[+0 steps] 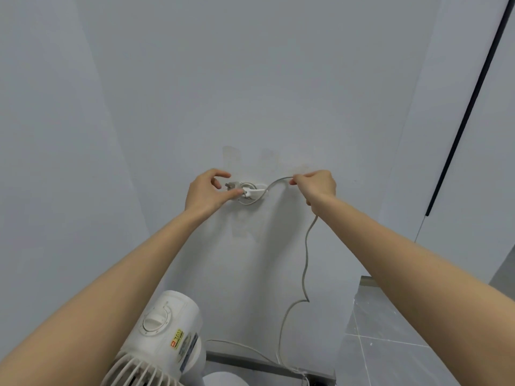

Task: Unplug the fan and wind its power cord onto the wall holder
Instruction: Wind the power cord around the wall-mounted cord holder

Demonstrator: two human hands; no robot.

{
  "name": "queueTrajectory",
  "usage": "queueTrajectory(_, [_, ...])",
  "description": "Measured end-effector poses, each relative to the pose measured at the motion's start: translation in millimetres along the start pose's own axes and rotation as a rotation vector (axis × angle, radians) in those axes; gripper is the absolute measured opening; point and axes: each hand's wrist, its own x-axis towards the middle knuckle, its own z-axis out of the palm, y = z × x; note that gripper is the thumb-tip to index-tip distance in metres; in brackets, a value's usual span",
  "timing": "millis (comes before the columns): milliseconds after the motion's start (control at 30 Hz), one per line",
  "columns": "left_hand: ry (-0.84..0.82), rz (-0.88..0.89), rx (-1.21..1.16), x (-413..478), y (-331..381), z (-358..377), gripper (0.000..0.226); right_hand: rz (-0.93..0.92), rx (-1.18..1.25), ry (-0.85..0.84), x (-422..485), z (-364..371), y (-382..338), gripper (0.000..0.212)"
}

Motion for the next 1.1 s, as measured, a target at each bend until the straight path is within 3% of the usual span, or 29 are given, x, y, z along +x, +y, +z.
queueTrajectory(200, [-0.03, 0.386, 0.382, 0.7, 11.3, 12.2, 0.021, -0.069, 0.025, -0.084, -7.0, -15.1, 12.9, 0.018])
queueTrajectory(300, [-0.118, 0.49, 0.56, 3.0, 26.1, 21.8, 0.024, -0.098, 0.056, -0.15, -13.3, -23.0, 13.9, 0.023])
queueTrajectory(500, [-0.272, 0.496, 0.623, 16.1, 49.7, 36.8, 0.023, -0.089, 0.049, -0.224, -18.9, -34.9, 16.5, 0.025])
queueTrajectory(700, [-0.588, 0.537, 0.736, 37.4, 80.5, 40.0, 0.028, 0.018, -0.044, -0.319, -11.8, -46.7, 38.8, 0.02])
queueTrajectory(800, [-0.736, 0.472, 0.789, 43.8, 91.1, 46.8, 0.032, -0.008, 0.003, -0.295, -9.0, -44.7, 41.0, 0.02])
queueTrajectory(967, [-0.659, 0.54, 0.846, 44.9, 91.4, 57.0, 0.022, -0.044, 0.067, -0.296, -2.9, -45.6, 43.0, 0.021])
queueTrajectory(1100, [-0.496, 0.582, 0.772, 40.3, 82.7, 67.4, 0.015, 0.02, 0.167, -0.364, -1.8, -48.4, 49.4, 0.02])
